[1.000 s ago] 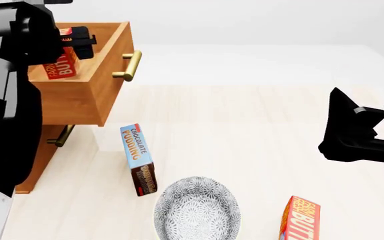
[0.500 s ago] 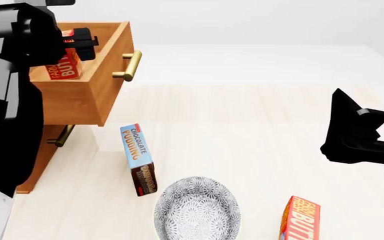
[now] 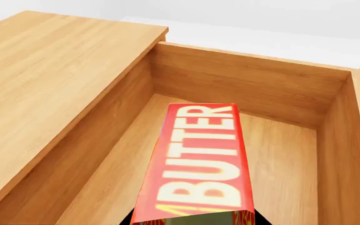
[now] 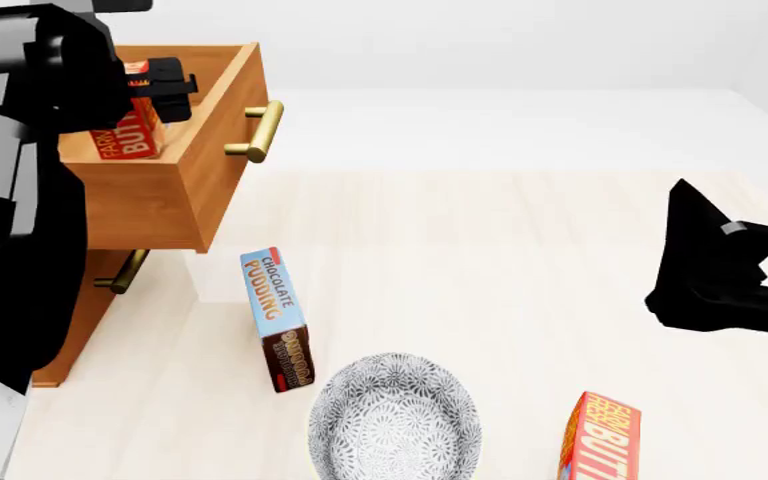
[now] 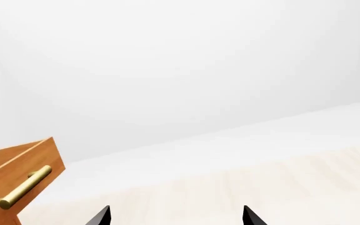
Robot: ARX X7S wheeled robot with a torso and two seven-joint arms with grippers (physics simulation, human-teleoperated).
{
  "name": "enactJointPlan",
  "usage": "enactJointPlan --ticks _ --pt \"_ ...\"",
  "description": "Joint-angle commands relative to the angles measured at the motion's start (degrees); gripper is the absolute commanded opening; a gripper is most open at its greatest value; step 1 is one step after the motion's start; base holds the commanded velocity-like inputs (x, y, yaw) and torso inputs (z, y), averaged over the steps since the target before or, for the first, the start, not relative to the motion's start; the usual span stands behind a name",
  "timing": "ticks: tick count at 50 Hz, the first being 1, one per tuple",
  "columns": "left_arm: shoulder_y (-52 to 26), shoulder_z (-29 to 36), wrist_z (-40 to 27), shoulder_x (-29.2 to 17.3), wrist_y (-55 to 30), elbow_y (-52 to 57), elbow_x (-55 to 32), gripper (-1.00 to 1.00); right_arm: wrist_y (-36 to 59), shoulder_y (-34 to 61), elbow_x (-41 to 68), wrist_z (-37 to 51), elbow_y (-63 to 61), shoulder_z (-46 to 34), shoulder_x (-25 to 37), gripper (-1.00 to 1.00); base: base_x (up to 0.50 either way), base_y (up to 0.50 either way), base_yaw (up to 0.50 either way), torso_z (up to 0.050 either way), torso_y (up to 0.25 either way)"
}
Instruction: Put the butter at the front in the top drawer of the cabinet and close it.
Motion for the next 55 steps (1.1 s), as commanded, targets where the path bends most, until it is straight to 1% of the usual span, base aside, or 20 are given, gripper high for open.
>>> enactJointPlan --ticks 1,20,30,36,43,51,52,53,54,55 --pt "-1.5 0.4 0.2 0.3 -0.3 0.0 -0.1 1.0 -1.4 -0.9 -1.0 -0.1 -0.5 -0.4 0.7 1.0 0.0 0.0 0.0 0.0 0.0" --pt "-2.2 0.5 0.5 0.8 -0.4 0.0 0.0 1.0 -2.7 -1.9 -2.0 -0.4 -0.6 -0.7 1.1 1.0 0.0 0.0 0.0 0.0 0.0" --pt "-5.0 1.4 0.6 1.3 1.6 0.0 0.1 1.0 -2.7 -2.1 -2.0 -0.5 -0.5 -0.5 1.0 1.0 0.0 0.0 0.0 0.0 0.0" --pt "-6.8 2.4 2.2 2.2 3.1 0.0 0.1 1.0 -2.7 -2.2 -2.1 -0.6 -0.6 -0.4 1.0 1.0 0.0 0.0 0.0 0.0 0.0" --pt "-9.3 4.0 5.6 4.3 5.1 0.0 0.1 1.0 -2.9 -2.3 -2.2 -0.4 -0.9 -0.2 1.1 1.0 0.0 0.0 0.0 0.0 0.0" --pt "-12.4 6.9 14.5 9.2 4.1 0.1 -0.7 1.0 -3.9 -3.0 -3.1 -0.5 -0.8 -0.7 1.2 1.0 0.0 0.0 0.0 0.0 0.0" --pt "-12.6 9.7 15.2 9.5 4.0 0.3 -3.3 1.0 -4.1 -3.1 -3.2 -0.5 -0.8 -0.8 1.2 1.0 0.0 0.0 0.0 0.0 0.0" --pt "-12.1 13.5 15.3 9.5 2.5 2.6 -7.9 1.0 -4.3 -3.3 -3.4 -0.4 -0.9 -0.9 1.2 1.0 0.0 0.0 0.0 0.0 0.0" --pt "-11.2 16.0 15.2 9.5 0.4 6.1 -11.1 1.0 -4.4 -3.3 -3.5 -0.3 -0.9 -0.9 1.2 1.0 0.0 0.0 0.0 0.0 0.0" --pt "-9.9 16.8 14.9 9.4 -2.2 10.1 -12.8 1.0 -4.5 -3.4 -3.5 -0.3 -0.9 -0.9 1.2 1.0 0.0 0.0 0.0 0.0 0.0"
